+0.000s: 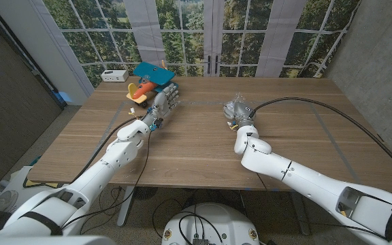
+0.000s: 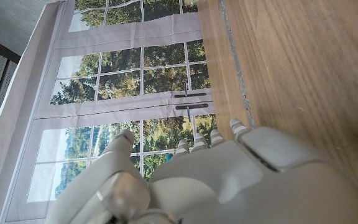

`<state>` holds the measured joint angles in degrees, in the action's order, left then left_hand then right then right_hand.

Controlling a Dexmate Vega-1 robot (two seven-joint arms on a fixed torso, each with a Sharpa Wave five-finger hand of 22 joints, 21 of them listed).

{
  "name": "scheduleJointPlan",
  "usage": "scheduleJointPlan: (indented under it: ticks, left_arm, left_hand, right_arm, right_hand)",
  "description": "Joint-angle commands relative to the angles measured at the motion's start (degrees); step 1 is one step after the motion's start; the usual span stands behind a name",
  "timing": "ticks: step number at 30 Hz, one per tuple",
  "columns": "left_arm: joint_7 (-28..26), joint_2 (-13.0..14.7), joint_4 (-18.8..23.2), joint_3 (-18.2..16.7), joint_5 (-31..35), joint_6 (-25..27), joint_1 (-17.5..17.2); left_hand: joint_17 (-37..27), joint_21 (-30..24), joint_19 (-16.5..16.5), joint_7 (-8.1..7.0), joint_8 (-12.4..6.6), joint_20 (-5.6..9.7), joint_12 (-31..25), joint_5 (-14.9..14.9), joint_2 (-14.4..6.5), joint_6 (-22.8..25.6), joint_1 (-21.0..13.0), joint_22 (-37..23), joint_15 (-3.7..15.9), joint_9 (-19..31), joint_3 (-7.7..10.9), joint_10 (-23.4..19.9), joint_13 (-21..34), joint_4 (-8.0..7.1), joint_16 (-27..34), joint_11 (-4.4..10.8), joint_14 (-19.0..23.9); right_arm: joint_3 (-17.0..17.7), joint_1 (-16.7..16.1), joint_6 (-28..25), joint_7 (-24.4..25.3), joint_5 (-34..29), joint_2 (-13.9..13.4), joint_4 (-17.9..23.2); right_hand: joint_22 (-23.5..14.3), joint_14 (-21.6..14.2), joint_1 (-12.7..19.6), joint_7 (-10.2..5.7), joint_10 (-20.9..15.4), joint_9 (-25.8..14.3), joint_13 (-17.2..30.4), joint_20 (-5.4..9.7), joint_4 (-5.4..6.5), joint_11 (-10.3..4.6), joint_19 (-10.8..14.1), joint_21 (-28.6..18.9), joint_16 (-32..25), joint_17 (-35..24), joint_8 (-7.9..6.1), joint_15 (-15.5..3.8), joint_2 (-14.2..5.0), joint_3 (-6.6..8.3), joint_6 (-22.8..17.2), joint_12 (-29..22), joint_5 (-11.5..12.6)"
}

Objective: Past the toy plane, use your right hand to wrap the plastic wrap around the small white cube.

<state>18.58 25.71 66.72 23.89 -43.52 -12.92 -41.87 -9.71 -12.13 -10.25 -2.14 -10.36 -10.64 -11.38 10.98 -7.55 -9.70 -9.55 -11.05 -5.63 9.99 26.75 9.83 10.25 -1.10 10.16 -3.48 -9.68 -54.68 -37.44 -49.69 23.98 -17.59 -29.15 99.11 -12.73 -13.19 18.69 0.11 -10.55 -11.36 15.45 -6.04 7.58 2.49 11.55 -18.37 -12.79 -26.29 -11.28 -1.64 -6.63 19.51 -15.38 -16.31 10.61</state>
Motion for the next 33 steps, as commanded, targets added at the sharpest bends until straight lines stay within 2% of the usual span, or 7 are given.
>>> scheduleJointPlan:
  ticks: [1, 10, 14, 15, 19, 27, 33]
  left_arm:
    - [-0.6, 0.1, 0.6, 0.0, 0.1, 0.3, -0.3]
    - [0.6, -0.2, -0.3, 0.3, 0.2, 0.0, 0.4]
    - [0.9, -0.3, -0.6, 0.3, 0.1, -0.2, 0.6]
    - [0.9, -0.3, -0.6, 0.3, 0.1, -0.2, 0.6]
    - [0.8, -0.1, -0.3, 0.2, 0.1, -0.2, 0.5]
    - [0.9, 0.0, -0.4, 0.2, 0.1, 0.0, 0.4]
    - [1.1, -0.1, -0.5, 0.1, 0.0, -0.2, 0.4]
  left_hand:
    - [-0.2, -0.3, -0.4, -0.12, -0.15, -0.35, 0.0, -0.1, -0.7, -9.8, -0.3, -0.1, -0.2, 0.2, 0.26, 12.9, 0.3, -0.03, 0.1, 0.16, -10.1]
    - [-0.1, -0.3, -0.4, -0.14, -0.16, -0.32, 0.0, -0.1, -0.7, -9.8, -0.3, -0.1, -0.16, 0.2, 0.33, 12.9, 0.3, -0.03, 0.1, 0.1, -10.0]
    - [-0.2, -0.3, -0.4, -0.18, -0.17, -0.3, 0.0, -0.1, -0.5, -9.8, -0.3, -0.1, -0.17, 0.2, 0.3, 12.9, 0.3, -0.02, 0.2, 0.1, -10.0]
    - [-0.2, -0.3, -0.4, -0.22, -0.17, -0.31, -0.1, -0.1, -0.5, -9.7, -0.3, -0.1, -0.14, 0.2, 0.28, 12.8, 0.3, -0.03, 0.2, 0.13, -10.0]
    - [-0.2, -0.3, -0.4, -0.21, -0.19, -0.29, -0.1, -0.1, -0.3, -9.7, -0.2, -0.1, -0.12, 0.2, 0.19, 12.8, 0.3, -0.05, 0.2, 0.09, -10.0]
    - [-0.2, -0.3, -0.3, -0.19, -0.22, -0.38, -0.1, -0.1, -0.2, -9.6, -0.1, -0.1, -0.1, 0.2, 0.14, 12.7, 0.3, -0.1, 0.2, 0.18, -9.8]
    - [-0.2, -0.3, -0.3, -0.13, -0.22, -0.39, -0.1, -0.1, -0.2, -9.6, -0.1, -0.1, -0.15, 0.2, 0.16, 12.8, 0.3, -0.14, 0.2, 0.07, -9.9]
  right_arm:
    - [0.9, -1.6, 7.3, -1.2, -0.3, -1.9, -0.1]
    - [1.1, -3.7, 10.5, 2.1, -4.9, -2.2, -0.9]
    - [0.2, -3.9, 10.0, 4.0, -8.6, -1.6, -1.7]
    - [-0.1, -4.0, 10.3, 5.2, -9.8, -1.4, -2.2]
    - [0.5, -5.3, 13.9, 8.9, -11.7, -1.2, -3.3]
    - [3.9, -7.7, 26.2, 13.7, -10.6, -1.5, -5.4]
    - [5.6, -8.1, 30.6, 11.7, -9.3, -1.6, -5.8]
  right_hand:
    - [0.2, -2.0, 0.4, 0.18, -2.2, -0.2, -0.1, -0.94, -1.59, 0.23, 0.5, 0.0, -0.1, 1.3, -1.5, 0.83, 0.31, 0.17, -3.9, 0.0, 0.3]
    - [0.8, -2.7, 4.6, -0.96, -2.7, 0.0, -0.6, -1.46, -5.85, -0.66, 1.7, -0.3, 0.1, 3.1, -1.33, -1.0, -0.34, 2.11, -4.8, 0.8, 0.7]
    - [1.1, -2.3, 9.0, -1.47, -2.2, 0.1, -1.1, -1.03, -10.21, -1.24, 2.5, -0.4, 0.4, 4.5, -0.73, -1.65, -0.25, 3.73, -3.9, 1.8, 0.6]
    - [1.3, -2.4, 12.1, -1.98, -2.4, 0.1, -1.3, -0.68, -12.9, -1.42, 3.0, -0.4, 0.3, 5.2, -0.72, -1.96, -0.79, 4.95, -4.1, 2.2, 0.4]
    - [1.5, -4.7, 15.2, -2.55, -5.2, 0.0, -1.5, -0.31, -15.99, -2.31, 5.4, -1.1, -0.7, 6.1, -1.7, -2.83, -0.15, 5.28, -7.5, 1.7, 0.2]
    - [1.6, -5.8, 15.3, -2.71, -6.2, 0.0, -1.6, 0.57, -15.69, -2.55, 7.6, -1.8, -1.4, 6.2, -1.7, -3.74, -0.56, 4.78, -8.8, 1.7, 0.0]
    - [1.7, -1.6, 13.4, -2.76, -0.6, -0.1, -1.8, 5.14, -14.87, -2.42, 8.1, -1.8, -0.2, 6.4, 1.06, -3.13, -0.54, 2.98, -0.5, 4.4, -0.2]
